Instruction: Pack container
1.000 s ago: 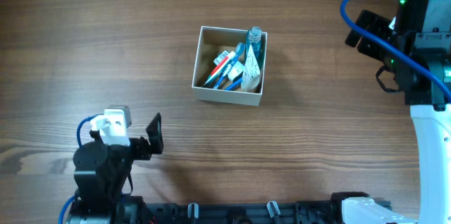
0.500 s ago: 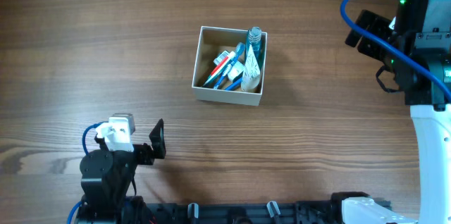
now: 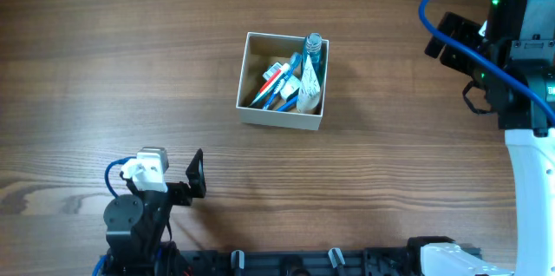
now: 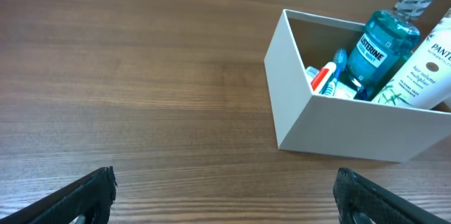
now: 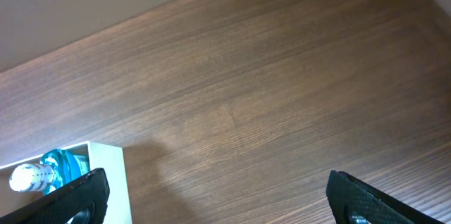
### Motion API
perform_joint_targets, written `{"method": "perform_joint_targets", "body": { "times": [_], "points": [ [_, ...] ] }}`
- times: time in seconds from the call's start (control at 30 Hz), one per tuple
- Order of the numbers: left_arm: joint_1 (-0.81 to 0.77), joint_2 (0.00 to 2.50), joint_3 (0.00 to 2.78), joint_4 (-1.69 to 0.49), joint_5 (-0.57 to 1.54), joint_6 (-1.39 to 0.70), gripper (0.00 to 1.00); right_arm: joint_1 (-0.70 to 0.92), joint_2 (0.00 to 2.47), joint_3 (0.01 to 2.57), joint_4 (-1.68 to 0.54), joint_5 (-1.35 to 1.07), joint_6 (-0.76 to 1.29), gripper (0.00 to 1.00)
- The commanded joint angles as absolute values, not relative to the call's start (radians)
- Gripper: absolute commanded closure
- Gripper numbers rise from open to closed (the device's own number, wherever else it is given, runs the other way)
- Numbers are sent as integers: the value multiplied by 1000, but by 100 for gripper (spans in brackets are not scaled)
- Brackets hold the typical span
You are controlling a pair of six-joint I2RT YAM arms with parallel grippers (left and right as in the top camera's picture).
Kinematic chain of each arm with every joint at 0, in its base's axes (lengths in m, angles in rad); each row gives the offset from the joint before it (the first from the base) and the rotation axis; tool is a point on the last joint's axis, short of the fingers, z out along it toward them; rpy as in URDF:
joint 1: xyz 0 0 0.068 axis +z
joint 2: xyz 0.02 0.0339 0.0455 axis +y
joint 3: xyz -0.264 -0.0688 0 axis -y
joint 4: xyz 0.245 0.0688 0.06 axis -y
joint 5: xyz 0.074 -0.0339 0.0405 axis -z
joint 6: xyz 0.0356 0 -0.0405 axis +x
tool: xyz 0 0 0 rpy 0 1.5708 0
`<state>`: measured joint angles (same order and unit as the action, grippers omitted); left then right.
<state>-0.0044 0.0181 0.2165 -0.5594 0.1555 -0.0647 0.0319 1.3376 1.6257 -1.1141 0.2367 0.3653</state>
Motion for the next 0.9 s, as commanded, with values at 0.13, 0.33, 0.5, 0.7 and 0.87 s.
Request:
{"method": "perform_joint_targets", "body": {
  "times": [0.13, 0.33, 0.5, 0.7, 0.87],
  "points": [
    [2, 3, 192, -557, 194, -60, 0, 31, 1332, 1644, -1111, 236, 367, 0],
    [2, 4, 157, -601, 194, -60, 0, 31, 1332, 1644, -1111, 236, 367, 0],
    [2, 5, 157, -598, 194, -59, 0, 31, 1332, 1644, -1111, 236, 367, 0],
    [2, 5, 157, -598, 194, -60, 0, 31, 1332, 1644, -1111, 236, 367, 0],
    [2, 5, 157, -598, 194, -59, 0, 31, 1332, 1644, -1111, 236, 367, 0]
  ]
}}
